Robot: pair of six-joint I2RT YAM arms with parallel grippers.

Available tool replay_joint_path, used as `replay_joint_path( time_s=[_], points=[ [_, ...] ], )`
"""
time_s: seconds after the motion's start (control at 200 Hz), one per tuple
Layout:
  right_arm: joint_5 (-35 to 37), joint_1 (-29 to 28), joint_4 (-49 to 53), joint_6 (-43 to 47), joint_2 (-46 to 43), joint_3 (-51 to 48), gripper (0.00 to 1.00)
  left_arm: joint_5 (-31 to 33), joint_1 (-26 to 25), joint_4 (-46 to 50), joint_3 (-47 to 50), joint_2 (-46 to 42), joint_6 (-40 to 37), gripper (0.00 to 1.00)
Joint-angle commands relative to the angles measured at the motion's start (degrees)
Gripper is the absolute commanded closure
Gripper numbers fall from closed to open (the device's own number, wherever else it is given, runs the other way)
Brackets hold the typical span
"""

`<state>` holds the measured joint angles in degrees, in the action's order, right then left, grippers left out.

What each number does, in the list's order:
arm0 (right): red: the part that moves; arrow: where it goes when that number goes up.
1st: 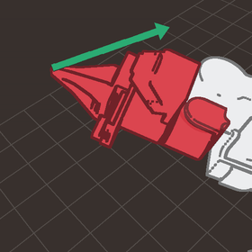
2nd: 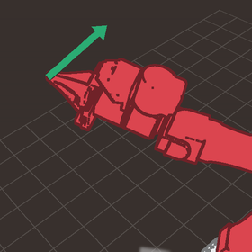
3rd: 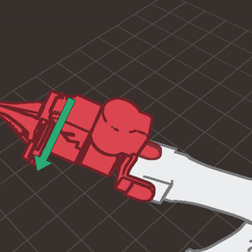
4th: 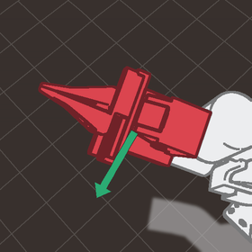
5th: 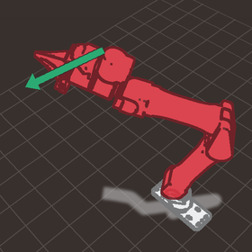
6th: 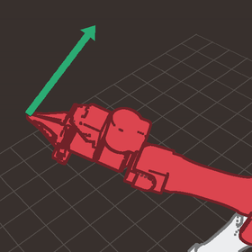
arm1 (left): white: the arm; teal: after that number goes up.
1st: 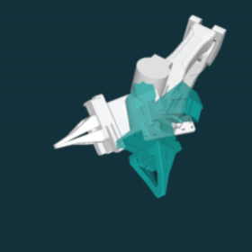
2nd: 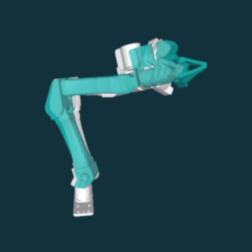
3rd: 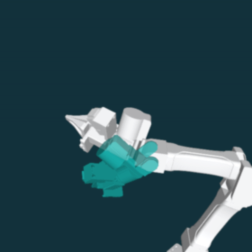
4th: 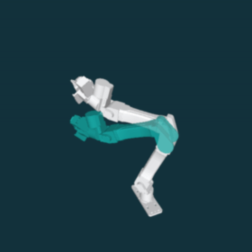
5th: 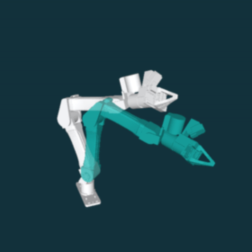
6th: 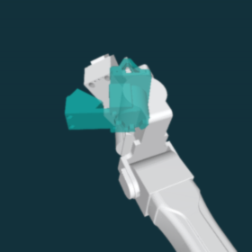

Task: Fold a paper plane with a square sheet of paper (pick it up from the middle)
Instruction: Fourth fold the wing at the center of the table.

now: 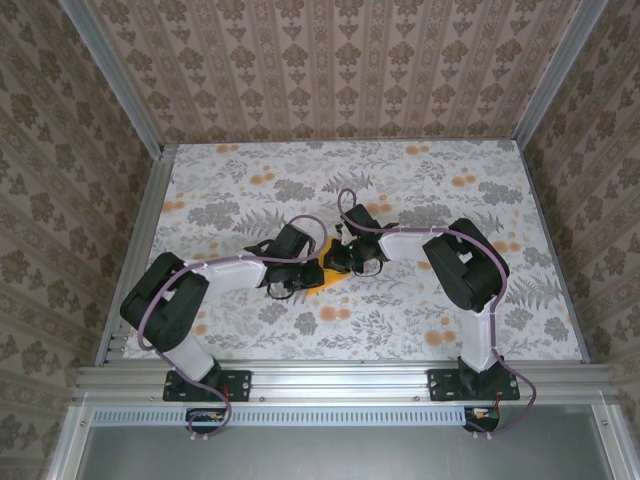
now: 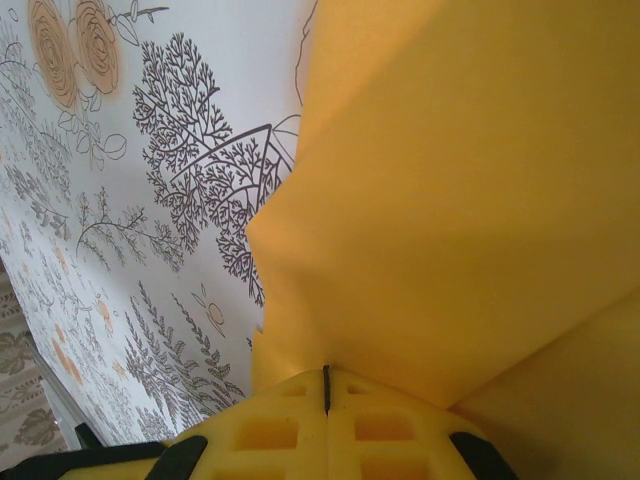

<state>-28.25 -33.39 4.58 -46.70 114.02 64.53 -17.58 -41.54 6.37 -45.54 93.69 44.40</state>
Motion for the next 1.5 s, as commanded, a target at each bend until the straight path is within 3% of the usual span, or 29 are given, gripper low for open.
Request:
replay_joint_path(
  time_s=[0.0,0.465,0.87,1.06,1.495],
  points=[
    [3.9,0.1,5.3,-0.5,2.6,-0.8,0.98,-0.7,0.5,0.8,-0.7,1.2,1.0,0.86],
    [4.1,0.1,5.7,-0.5,2.6,-0.8,0.98,1.5,1.7,2.3,3.4,0.7,1.3,0.86],
    [1.0,1.0,3.3,1.0,0.6,1.2,0.98,3.2,3.4,3.6,5.5,-1.0,0.9,0.93],
    [-1.7,1.6,0.8,1.7,-1.6,2.2,0.98,1.4,4.0,2.0,6.2,-1.0,1.0,0.95],
    [-0.3,1.7,2.8,1.8,1.2,3.4,0.98,-3.6,4.1,-4.0,4.3,-3.2,0.9,0.94]
  ],
)
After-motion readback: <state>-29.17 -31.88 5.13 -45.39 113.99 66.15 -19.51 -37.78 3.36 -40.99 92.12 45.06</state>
